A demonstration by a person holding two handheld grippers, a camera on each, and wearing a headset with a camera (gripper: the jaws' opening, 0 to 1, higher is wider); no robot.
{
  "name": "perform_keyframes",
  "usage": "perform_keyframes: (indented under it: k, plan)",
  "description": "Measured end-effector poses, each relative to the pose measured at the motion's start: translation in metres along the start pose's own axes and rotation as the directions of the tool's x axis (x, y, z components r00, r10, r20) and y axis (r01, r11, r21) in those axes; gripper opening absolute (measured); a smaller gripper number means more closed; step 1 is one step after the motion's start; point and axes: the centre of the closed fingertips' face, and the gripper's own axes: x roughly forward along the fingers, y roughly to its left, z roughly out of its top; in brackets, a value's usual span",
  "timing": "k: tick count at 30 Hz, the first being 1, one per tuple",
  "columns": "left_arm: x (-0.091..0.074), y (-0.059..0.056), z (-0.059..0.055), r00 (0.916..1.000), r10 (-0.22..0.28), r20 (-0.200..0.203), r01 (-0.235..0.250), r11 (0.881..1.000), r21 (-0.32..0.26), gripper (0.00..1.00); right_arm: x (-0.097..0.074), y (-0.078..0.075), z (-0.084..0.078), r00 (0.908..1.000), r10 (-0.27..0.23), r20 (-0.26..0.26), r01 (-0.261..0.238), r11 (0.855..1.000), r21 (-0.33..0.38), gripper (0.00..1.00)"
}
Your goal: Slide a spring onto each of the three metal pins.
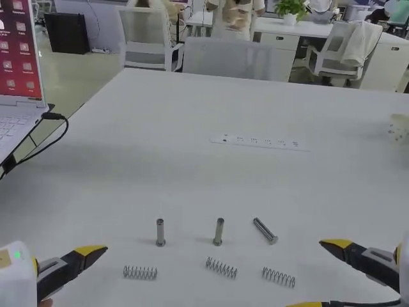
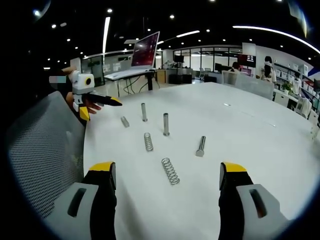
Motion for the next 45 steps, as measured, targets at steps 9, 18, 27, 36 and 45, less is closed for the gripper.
perform_keyframes:
  k: [9, 18, 27, 36, 45]
  plan:
    - [-0.0007, 0.0001, 0.0006, 1.0000, -0.001, -0.003, 0.001, 1.000, 0.004, 0.91, 0.0000, -0.0007, 0.0003, 1.0000, -0.001, 0.003, 0.001, 1.000, 0.002, 0.85]
    - [-0.0007, -0.0007, 0.0001, 1.0000, 0.002, -0.002, -0.002, 1.000, 0.002, 0.91, 0.0001, -0.0010, 0.0004, 1.0000, -0.002, 0.005, 0.002, 1.000, 0.004, 0.85]
    - [0.0000, -0.0013, 0.0002, 1.0000, 0.007, 0.001, -0.007, 1.000, -0.001, 0.91, -0.0009, -0.0025, -0.0008, 1.0000, -0.005, 0.005, 0.005, 1.000, 0.008, 0.85]
    - [0.0006, -0.0015, -0.0004, 1.0000, 0.007, 0.002, -0.007, 1.000, -0.005, 0.91, -0.0009, -0.0037, -0.0022, 1.0000, -0.007, 0.000, 0.007, 1.000, 0.012, 0.84]
    - [0.0009, -0.0021, -0.0014, 1.0000, 0.003, 0.002, -0.003, 1.000, -0.007, 0.91, -0.0038, -0.0053, -0.0032, 0.9998, -0.018, 0.000, 0.018, 1.000, 0.017, 0.84]
